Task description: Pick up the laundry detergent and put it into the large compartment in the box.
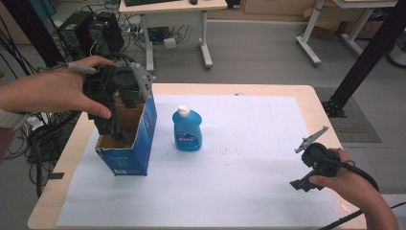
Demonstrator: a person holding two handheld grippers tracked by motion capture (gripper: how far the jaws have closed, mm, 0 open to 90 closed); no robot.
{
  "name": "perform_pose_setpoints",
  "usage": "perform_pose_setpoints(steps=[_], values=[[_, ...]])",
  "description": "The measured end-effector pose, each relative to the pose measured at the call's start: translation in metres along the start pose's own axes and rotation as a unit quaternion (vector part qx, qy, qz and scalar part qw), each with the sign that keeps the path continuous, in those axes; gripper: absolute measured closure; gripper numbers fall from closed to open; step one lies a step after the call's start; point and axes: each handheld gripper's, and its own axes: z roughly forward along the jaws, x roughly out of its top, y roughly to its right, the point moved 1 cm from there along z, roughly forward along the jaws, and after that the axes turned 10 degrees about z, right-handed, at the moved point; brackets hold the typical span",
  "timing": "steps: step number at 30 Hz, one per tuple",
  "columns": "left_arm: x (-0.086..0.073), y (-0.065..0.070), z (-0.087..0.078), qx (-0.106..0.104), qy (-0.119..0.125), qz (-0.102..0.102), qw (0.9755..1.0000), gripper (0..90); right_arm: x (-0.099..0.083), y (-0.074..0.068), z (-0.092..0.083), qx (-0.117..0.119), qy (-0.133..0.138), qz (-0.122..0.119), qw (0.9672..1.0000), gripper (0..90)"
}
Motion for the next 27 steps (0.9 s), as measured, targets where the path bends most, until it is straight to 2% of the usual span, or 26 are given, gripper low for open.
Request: perform_pose_setpoints(steps=[1, 5, 6, 7, 8, 10, 14, 17, 21, 27], values=[[0.002, -0.007, -0.001, -0.002, 0.005, -0.002, 1.0000, 11.2, 0.000, 0.001, -0.001, -0.002, -0.002, 0.000, 1.0000, 9.9], [0.007, -0.015, -0.002, 0.009, 0.001, -0.007, 0.9999, 11.2, -0.001, 0.002, -0.001, -0.001, -0.001, 0.002, 1.0000, 9.8], [0.008, -0.023, -0.002, 0.008, 0.004, -0.010, 0.9999, 11.2, -0.001, 0.002, -0.001, -0.001, -0.001, 0.003, 1.0000, 9.8], [0.008, -0.023, -0.002, 0.008, 0.004, -0.010, 0.9999, 11.2, -0.001, 0.002, -0.001, -0.001, -0.001, 0.003, 1.0000, 9.8], [0.012, -0.030, 0.000, 0.011, -0.002, -0.015, 0.9998, 11.2, 0.000, 0.002, 0.000, -0.001, -0.003, 0.002, 1.0000, 9.8], [0.015, -0.035, 0.002, 0.017, -0.008, -0.017, 0.9997, 11.2, 0.000, 0.003, 0.001, 0.001, -0.003, 0.003, 1.0000, 9.8], [0.017, -0.042, 0.004, 0.024, 0.001, -0.017, 0.9996, 11.2, 0.003, 0.003, 0.003, 0.001, -0.006, 0.002, 1.0000, 9.8], [0.021, -0.048, 0.006, 0.023, 0.006, -0.012, 0.9996, 11.2, 0.005, 0.003, 0.003, 0.002, -0.006, 0.000, 1.0000, 9.8], [0.032, -0.055, 0.012, 0.017, -0.005, -0.005, 0.9998, 11.3, 0.009, 0.003, 0.003, 0.002, -0.008, -0.003, 1.0000, 9.9], [0.043, -0.073, 0.029, 0.010, -0.007, -0.001, 0.9999, 11.3, 0.013, 0.003, 0.004, 0.006, -0.013, -0.005, 0.9999, 9.8]])
